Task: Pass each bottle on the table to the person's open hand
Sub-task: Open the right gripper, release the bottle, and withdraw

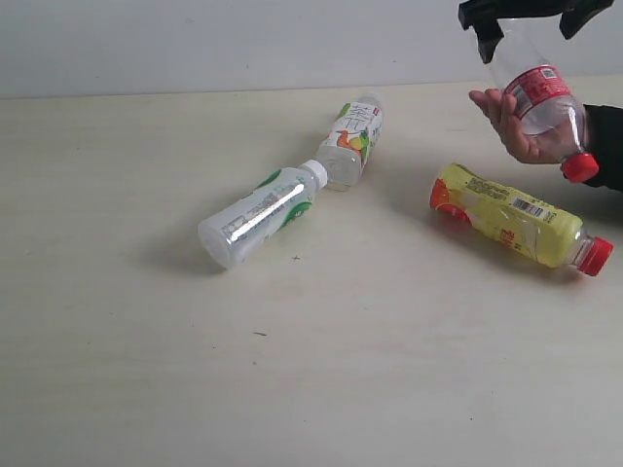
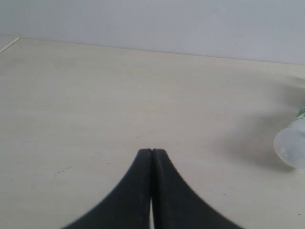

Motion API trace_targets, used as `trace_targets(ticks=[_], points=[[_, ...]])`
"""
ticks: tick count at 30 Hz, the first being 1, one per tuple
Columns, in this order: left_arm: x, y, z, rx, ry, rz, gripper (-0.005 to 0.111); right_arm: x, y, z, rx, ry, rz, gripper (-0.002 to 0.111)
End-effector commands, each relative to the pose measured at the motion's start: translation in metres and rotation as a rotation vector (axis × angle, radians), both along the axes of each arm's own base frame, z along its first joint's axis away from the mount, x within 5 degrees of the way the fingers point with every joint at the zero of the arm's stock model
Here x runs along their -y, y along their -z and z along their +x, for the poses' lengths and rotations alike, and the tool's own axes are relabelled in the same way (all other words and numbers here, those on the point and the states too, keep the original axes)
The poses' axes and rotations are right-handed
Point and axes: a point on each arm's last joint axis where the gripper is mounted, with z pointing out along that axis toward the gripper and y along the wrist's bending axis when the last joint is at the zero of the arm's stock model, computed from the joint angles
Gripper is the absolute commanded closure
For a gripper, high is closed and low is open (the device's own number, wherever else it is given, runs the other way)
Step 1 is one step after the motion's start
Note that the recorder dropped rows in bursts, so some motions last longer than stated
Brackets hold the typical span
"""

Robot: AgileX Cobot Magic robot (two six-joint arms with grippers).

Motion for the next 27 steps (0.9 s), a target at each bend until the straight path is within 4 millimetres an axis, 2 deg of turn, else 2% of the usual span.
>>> trace_targets(ticks=[1, 12, 15, 20, 27], points=[[0.000, 0.000, 0.000, 0.009, 0.001, 0.001, 0.107, 0.000, -0.034, -0.011, 0.068, -0.038, 0.026, 0.019], [0.000, 0.000, 0.000, 0.009, 0.001, 0.001, 0.107, -0.026, -0.100, -0.047, 0.162, -0.169, 0.363, 0.019], [0.000, 0.000, 0.000, 0.009, 0.001, 0.001, 0.107, -0.030, -0.116, -0.061, 0.185, -0.194, 0.409, 0.019], [0.000, 0.000, 0.000, 0.009, 0.001, 0.001, 0.107, -0.031, -0.128, -0.085, 0.186, -0.245, 0.381, 0.019], [0.000, 0.000, 0.000, 0.009, 0.001, 0.001, 0.107, -0.022, -0.139, -0.129, 0.171, -0.270, 0.362, 0.020]])
